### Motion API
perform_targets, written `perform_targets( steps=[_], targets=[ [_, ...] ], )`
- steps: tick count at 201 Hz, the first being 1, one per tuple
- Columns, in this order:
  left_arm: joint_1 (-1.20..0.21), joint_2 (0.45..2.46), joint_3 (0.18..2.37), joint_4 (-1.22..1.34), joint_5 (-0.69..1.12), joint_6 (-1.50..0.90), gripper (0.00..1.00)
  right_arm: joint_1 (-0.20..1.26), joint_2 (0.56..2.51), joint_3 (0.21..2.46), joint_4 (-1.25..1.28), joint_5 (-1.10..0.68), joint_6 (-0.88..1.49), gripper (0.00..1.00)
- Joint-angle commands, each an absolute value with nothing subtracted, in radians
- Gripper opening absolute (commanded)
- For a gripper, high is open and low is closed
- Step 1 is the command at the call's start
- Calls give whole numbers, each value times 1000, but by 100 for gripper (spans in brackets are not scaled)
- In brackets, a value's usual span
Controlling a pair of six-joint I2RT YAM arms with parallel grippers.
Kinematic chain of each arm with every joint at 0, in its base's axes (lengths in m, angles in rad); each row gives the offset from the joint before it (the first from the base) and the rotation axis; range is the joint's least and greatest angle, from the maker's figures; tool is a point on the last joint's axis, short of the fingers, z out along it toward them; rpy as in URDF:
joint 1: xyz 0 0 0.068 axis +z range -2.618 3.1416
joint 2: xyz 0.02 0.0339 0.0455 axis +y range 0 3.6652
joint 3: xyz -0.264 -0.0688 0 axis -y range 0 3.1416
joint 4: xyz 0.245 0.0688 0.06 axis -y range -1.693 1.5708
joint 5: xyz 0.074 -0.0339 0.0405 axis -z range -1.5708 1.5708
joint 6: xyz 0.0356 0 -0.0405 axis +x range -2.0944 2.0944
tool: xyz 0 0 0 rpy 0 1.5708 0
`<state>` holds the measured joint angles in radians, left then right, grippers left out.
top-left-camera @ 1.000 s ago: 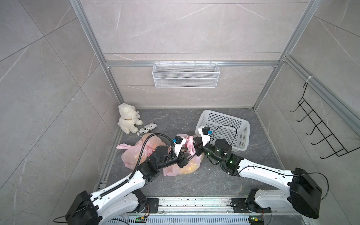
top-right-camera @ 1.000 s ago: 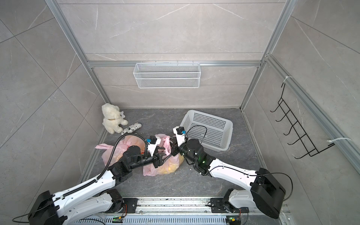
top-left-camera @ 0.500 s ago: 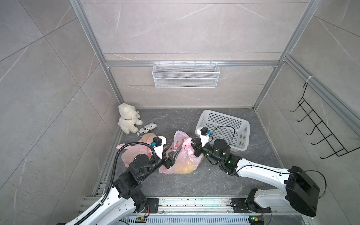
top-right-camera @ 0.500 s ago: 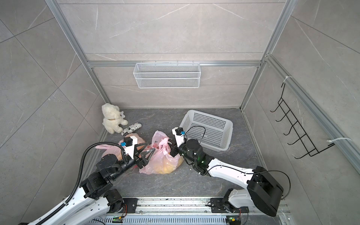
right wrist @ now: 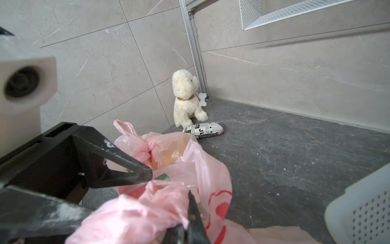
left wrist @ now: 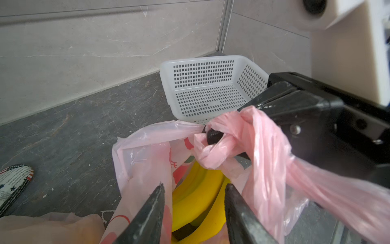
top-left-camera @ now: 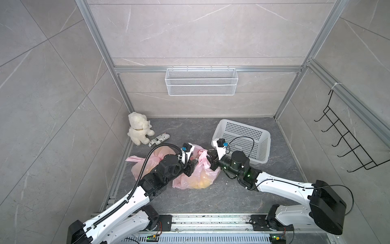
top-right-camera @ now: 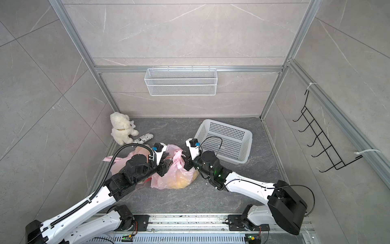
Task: Place the banana into a plastic bag & tie a knot
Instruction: Cross the plastic bag at the center of the board.
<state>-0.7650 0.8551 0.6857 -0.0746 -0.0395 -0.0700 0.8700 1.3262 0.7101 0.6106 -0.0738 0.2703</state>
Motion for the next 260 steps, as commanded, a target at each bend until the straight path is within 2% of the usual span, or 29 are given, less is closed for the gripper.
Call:
perform_targets(
  steps=[1,20,65,81,106,131,166,186,210,236,260],
  targets=[
    [-731,834,675,-14,6,-37,49,868,1324,728,624,-90,279,0],
    [-726,834,653,31,76,-21,51,867,1328,734,615,-101,278,0],
    [-726,882,670,105,199,15,49,867,1341,744,600,-123,272,0],
    [-726,900,688,110,208,19,45,868,1344,748,595,-129,272,0],
    [-725,942,727,81,212,36,32,868,1344,748,594,-143,272,0],
    [-724,972,750,80,212,34,27,868,1345,747,589,-158,270,0],
    [-724,973,761,79,196,38,28,868,1341,744,568,-175,261,0],
    [-724,969,764,77,187,37,17,867,1341,743,559,-182,257,0],
    [-724,968,765,67,178,34,13,867,1341,744,557,-187,255,0],
    [-724,966,767,68,181,26,0,867,1342,742,555,-195,255,0],
    [-723,969,770,65,163,21,0,867,1335,739,548,-196,251,0]
  ],
)
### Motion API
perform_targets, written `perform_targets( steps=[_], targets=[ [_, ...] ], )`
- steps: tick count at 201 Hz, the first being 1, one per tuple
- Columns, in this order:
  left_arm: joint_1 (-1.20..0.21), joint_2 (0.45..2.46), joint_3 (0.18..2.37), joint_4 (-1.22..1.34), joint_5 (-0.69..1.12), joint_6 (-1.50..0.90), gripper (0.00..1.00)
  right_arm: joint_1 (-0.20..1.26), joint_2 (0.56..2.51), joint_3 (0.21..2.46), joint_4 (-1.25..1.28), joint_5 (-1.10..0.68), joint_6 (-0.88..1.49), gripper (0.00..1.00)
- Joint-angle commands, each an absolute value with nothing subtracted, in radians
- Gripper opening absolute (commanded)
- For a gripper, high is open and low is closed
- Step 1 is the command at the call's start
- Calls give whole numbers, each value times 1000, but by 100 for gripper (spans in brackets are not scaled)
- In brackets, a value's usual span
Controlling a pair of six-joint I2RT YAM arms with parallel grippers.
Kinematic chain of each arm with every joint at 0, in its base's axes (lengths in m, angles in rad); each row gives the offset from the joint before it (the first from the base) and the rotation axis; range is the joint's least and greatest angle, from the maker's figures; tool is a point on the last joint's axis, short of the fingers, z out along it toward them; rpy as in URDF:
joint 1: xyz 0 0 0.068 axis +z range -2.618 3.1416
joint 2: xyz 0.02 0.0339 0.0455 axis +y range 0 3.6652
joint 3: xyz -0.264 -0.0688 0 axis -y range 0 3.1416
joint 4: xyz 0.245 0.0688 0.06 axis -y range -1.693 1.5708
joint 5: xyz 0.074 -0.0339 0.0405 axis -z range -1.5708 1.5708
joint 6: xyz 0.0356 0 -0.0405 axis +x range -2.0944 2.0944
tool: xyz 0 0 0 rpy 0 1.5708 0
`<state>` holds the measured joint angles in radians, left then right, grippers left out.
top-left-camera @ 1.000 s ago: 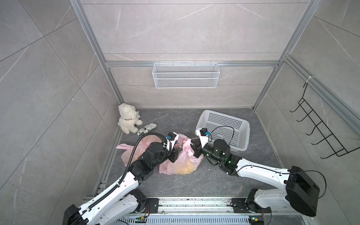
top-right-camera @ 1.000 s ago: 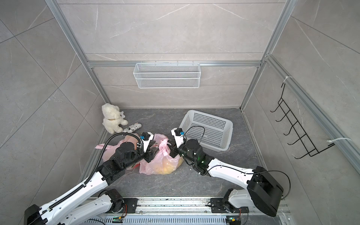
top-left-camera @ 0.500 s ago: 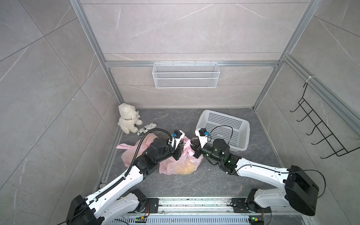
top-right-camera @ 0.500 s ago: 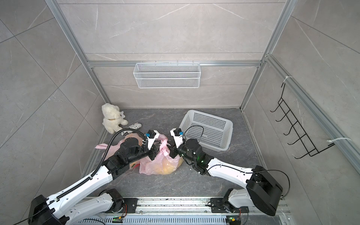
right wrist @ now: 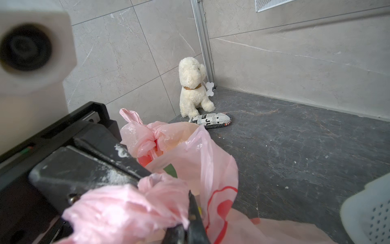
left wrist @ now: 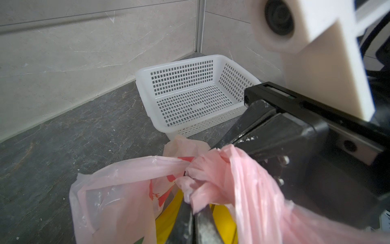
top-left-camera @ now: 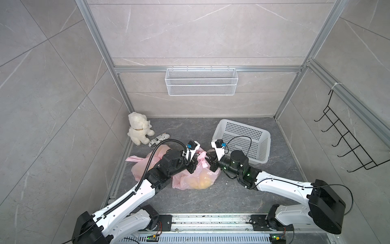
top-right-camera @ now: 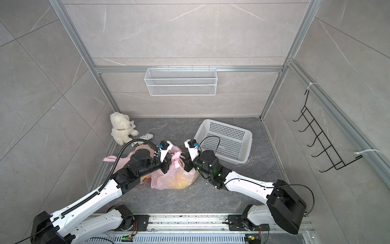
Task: Place the banana into a plastic bag & tie a knot
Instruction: Cross the plastic bag at the center of the board, then tie the plastic bag at the center of the board.
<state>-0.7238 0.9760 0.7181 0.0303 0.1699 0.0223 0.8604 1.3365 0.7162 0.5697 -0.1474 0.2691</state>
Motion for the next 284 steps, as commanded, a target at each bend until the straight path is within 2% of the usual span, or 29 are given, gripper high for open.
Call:
perform_targets(
  steps=[1,21,33,52,62,82,98,103,107,124,146,167,182,223,262,284],
  targets=[
    [-724,969,770,65,162,21,0,868,1334,738,547,-195,250,0],
    [-723,963,765,67,130,12,0,867,1312,733,519,-178,240,2],
    [-722,960,762,65,112,8,0,868,1288,730,481,-140,231,12],
    [-723,959,759,56,91,6,0,868,1227,693,451,-80,213,37],
    [-723,961,759,50,82,5,0,867,1189,677,424,-52,202,47],
    [-723,967,762,39,74,3,0,866,1124,661,356,-41,185,54],
    [-723,969,756,48,76,0,0,867,1077,660,297,-99,168,58],
    [-723,968,754,52,79,-1,0,869,1065,659,289,-117,167,68],
    [-723,969,753,58,80,0,0,872,1054,660,281,-125,166,70],
    [-723,975,753,65,85,-6,0,910,1009,656,262,-131,147,75],
    [-723,981,758,68,90,-12,0,1016,960,677,228,-36,90,80],
    [-724,982,756,72,88,-15,0,1043,932,673,251,-1,98,84],
    [-723,983,758,71,86,-17,0,1050,928,670,264,19,95,94],
    [-724,990,758,74,98,-24,0,1073,986,707,288,47,97,94],
    [-726,995,753,83,120,-31,0,1085,1060,736,347,73,110,88],
    [-729,992,750,81,138,-32,0,1085,1091,752,364,89,129,81]
  ],
)
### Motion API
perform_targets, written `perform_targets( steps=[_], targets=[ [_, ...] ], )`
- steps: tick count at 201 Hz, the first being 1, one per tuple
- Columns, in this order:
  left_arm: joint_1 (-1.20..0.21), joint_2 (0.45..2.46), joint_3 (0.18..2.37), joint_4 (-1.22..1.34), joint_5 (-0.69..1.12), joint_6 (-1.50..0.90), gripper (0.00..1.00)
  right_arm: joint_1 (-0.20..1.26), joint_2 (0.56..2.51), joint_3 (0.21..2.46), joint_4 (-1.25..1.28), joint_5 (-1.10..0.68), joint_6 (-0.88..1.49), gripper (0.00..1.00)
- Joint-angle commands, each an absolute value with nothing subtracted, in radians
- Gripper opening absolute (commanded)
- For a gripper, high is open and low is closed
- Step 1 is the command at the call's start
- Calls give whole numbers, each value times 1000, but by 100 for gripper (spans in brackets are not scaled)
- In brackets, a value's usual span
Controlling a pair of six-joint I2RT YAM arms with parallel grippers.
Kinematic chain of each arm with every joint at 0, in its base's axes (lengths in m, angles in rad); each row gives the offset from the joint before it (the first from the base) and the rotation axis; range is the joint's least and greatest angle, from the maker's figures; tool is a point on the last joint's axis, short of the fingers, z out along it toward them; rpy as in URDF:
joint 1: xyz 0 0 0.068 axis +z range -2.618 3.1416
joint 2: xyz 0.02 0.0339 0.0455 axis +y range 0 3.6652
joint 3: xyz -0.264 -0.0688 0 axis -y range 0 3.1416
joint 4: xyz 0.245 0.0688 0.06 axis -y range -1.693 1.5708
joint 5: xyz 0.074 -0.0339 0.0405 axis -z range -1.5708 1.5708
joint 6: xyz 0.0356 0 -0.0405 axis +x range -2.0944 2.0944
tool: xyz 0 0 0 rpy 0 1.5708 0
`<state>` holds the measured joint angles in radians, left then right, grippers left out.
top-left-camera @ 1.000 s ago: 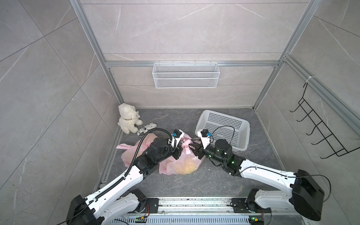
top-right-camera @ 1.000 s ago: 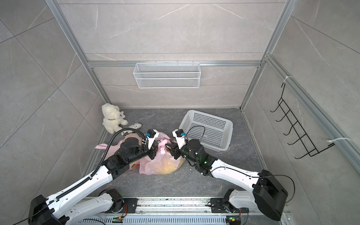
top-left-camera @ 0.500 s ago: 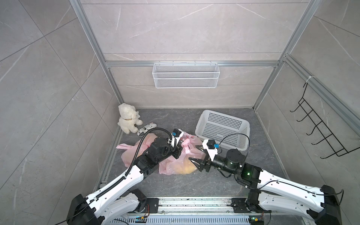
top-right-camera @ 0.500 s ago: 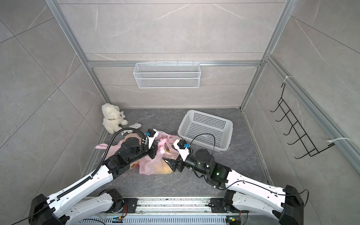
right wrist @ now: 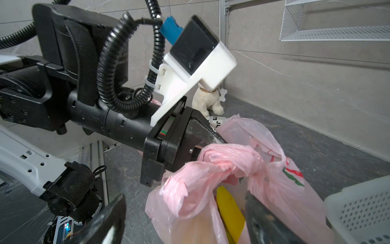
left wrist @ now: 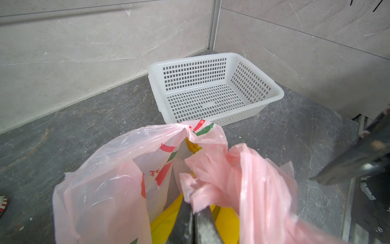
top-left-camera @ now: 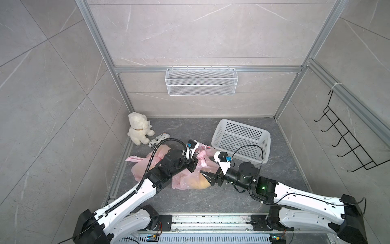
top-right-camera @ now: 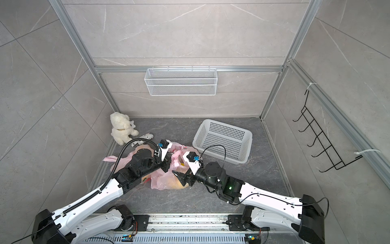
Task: Place the banana into a plastic bag & tie a knot
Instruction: Tie the plastic bag at the center of the board.
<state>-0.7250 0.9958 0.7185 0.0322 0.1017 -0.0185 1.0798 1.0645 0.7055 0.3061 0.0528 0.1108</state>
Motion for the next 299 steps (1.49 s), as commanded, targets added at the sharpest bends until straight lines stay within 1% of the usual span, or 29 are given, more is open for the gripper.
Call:
perform_targets(
  steps=[1,15,37,45,54,62,83,99,127,149,182,223,264,277,299],
  targets=[
    [-729,992,749,81,137,-31,0,1085,1093,753,364,91,129,81],
    [-729,984,741,85,141,-37,0,1085,1112,762,361,114,136,74],
    [-730,967,729,92,152,-40,0,1085,1117,754,376,145,145,58],
    [-730,964,725,91,150,-41,0,1085,1118,758,370,161,142,49],
    [-730,959,721,93,149,-43,0,1085,1120,765,349,175,144,36],
    [-729,953,715,97,143,-47,0,1085,1121,765,344,179,138,26],
    [-729,944,712,96,116,-59,0,1085,1112,762,302,217,132,10],
    [-721,936,716,78,89,-67,0,1085,1089,747,255,281,130,0],
    [-686,906,708,47,43,-93,0,1086,1057,719,156,374,127,0],
    [-639,888,691,44,51,-128,0,1085,1036,687,125,388,153,0],
    [-595,863,667,50,-8,-175,0,1085,1051,668,79,405,203,0],
    [-488,816,643,-22,-149,-279,0,1083,1100,636,1,506,302,0],
    [-360,754,593,-46,-157,-363,0,1082,1123,596,-143,651,448,0],
    [-326,767,591,-63,-162,-382,0,1077,1119,580,-179,687,491,0],
    [-272,815,587,-78,-148,-432,0,1047,1131,565,-225,695,564,0]
  ],
)
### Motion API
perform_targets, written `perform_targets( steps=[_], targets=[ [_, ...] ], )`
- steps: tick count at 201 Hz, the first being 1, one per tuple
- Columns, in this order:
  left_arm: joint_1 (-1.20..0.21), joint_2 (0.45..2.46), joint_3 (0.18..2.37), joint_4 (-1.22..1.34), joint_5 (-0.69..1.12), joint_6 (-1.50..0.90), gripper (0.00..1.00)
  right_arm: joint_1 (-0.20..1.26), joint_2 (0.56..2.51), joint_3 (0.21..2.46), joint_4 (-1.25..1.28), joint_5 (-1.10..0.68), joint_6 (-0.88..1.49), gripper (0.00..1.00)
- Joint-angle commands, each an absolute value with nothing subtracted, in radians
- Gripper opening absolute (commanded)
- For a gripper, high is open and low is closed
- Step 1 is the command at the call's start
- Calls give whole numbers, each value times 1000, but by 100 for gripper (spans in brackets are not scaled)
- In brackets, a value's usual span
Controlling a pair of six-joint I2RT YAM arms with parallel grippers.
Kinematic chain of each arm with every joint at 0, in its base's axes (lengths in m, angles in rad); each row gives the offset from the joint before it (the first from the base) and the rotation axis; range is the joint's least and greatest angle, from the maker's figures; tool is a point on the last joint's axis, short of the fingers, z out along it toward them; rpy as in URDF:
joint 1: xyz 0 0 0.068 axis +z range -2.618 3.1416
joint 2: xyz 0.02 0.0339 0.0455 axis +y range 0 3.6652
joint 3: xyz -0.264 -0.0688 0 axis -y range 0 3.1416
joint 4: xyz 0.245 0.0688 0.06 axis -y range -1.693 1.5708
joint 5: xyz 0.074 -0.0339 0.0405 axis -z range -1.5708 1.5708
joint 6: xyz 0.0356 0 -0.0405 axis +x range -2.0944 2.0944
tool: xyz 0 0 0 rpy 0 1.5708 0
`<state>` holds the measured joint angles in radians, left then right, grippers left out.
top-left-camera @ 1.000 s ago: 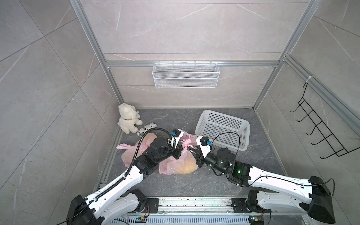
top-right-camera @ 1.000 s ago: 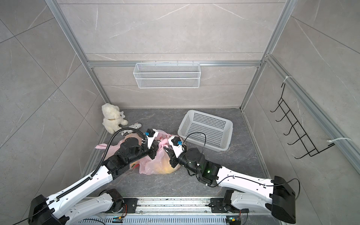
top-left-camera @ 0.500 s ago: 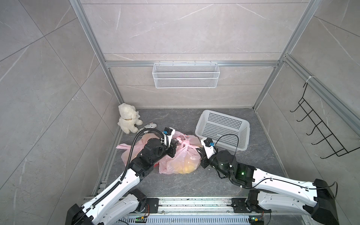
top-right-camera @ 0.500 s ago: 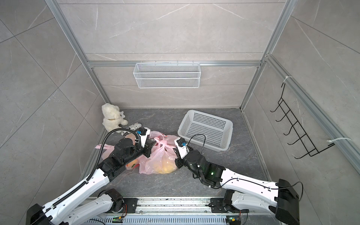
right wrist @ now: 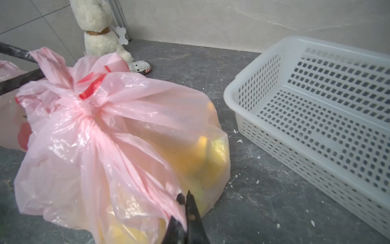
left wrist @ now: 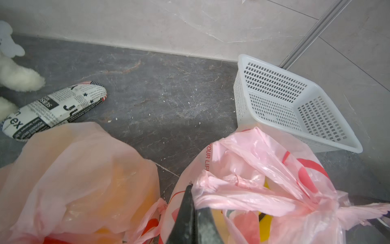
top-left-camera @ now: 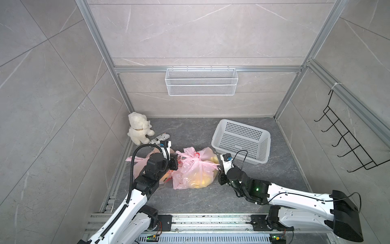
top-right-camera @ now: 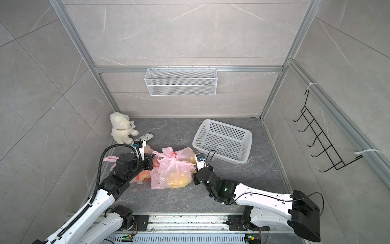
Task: Place the banana into a plastic bag & tie a knot
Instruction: Tie the plastic bag at the center of the board.
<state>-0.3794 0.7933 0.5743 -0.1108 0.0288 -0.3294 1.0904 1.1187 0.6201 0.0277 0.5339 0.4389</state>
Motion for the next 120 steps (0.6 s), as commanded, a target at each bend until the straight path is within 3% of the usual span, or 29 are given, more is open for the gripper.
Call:
perform_targets(
  steps=[1,66,120],
  targets=[
    [-270,817,587,-78,-149,-434,0,1045,1132,565,-227,696,569,0],
    [-205,915,588,-45,-146,-470,0,865,1167,543,-282,650,698,0],
    [-204,1060,692,-16,-35,-427,0,848,1160,613,-152,531,517,0]
  ],
)
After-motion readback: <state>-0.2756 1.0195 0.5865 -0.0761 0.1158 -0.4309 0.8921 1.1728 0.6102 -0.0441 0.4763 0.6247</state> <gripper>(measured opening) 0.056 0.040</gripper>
